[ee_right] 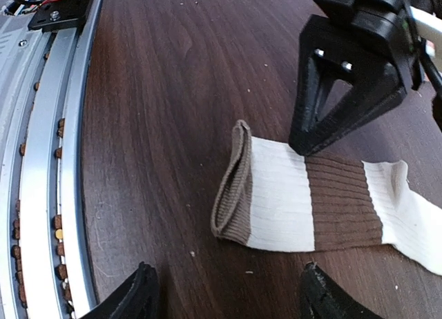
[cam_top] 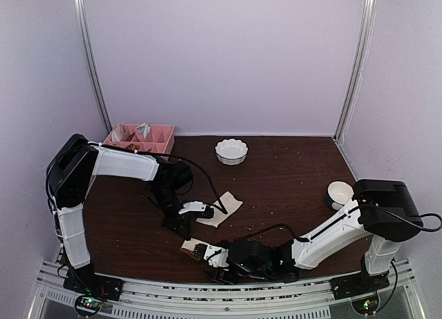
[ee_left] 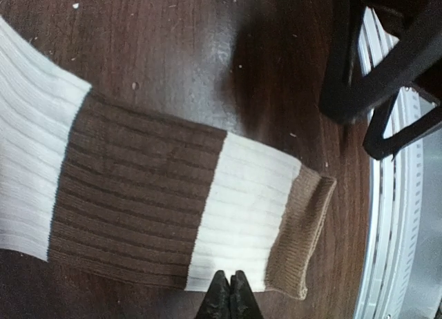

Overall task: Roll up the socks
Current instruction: Roll the sock at the center of the board.

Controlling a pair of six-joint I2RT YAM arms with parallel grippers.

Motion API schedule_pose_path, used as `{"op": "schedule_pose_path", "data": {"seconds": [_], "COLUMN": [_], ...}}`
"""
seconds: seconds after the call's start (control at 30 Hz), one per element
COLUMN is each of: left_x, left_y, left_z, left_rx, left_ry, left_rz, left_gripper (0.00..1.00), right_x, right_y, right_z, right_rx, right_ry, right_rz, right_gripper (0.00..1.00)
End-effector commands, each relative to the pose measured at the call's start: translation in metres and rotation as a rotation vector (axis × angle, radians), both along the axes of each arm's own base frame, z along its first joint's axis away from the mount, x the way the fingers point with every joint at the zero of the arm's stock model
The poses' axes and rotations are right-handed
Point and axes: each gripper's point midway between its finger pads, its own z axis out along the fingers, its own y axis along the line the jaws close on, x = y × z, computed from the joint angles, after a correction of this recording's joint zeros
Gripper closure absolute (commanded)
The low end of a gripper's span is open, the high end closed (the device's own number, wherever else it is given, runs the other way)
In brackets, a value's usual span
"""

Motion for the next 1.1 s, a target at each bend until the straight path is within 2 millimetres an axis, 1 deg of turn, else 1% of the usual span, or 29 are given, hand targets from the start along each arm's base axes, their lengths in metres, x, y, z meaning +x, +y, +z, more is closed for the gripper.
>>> {"op": "schedule_pose_path", "data": {"seconds": [0.0,0.13,0.23,0.33,0.43,0.6,0.77,0.9,1.0,1.07], "left_x": [-0.007,-0.006,-0.005,0.001,0.009,0.024,0.04,0.049,0.059,0.07], "left_y": [-0.003,-0.002,0.0,0.001,-0.001,-0.01,-0.019,-0.031,-0.041,-0.05], "left_z": [0.007,0.006,0.005,0.005,0.004,0.005,0.007,0.01,0.002,-0.001], "left_rx": [-0.007,0.008,0.015,0.014,0.017,0.007,0.006,-0.023,-0.019,-0.018], "left_ry": [0.092,0.104,0.108,0.106,0.097,0.066,0.036,0.033,0.047,0.045], "left_rz": [0.019,0.018,0.024,0.051,0.078,0.093,0.089,0.094,0.114,0.133], "left_gripper": [1.0,1.0,1.0,1.0,0.97,0.95,0.94,0.94,0.94,0.94], "right_x": [-0.003,0.005,0.003,0.001,0.005,0.015,0.024,0.027,0.027,0.027], "right_y": [0.02,0.03,0.037,0.04,0.039,0.035,0.035,0.031,0.027,0.024], "right_z": [0.003,0.001,-0.003,-0.012,-0.018,-0.024,-0.025,-0.028,-0.03,-0.031], "right_rx": [-0.007,0.018,0.013,-0.016,-0.026,-0.037,-0.011,-0.008,-0.014,-0.019], "right_ry": [-0.038,-0.005,0.017,0.029,0.046,0.065,0.115,0.138,0.156,0.166], "right_rz": [0.071,0.072,0.101,0.127,0.128,0.095,0.071,0.059,0.06,0.059], "right_gripper": [0.32,0.4,0.46,0.51,0.57,0.65,0.8,0.88,0.92,0.94]}}
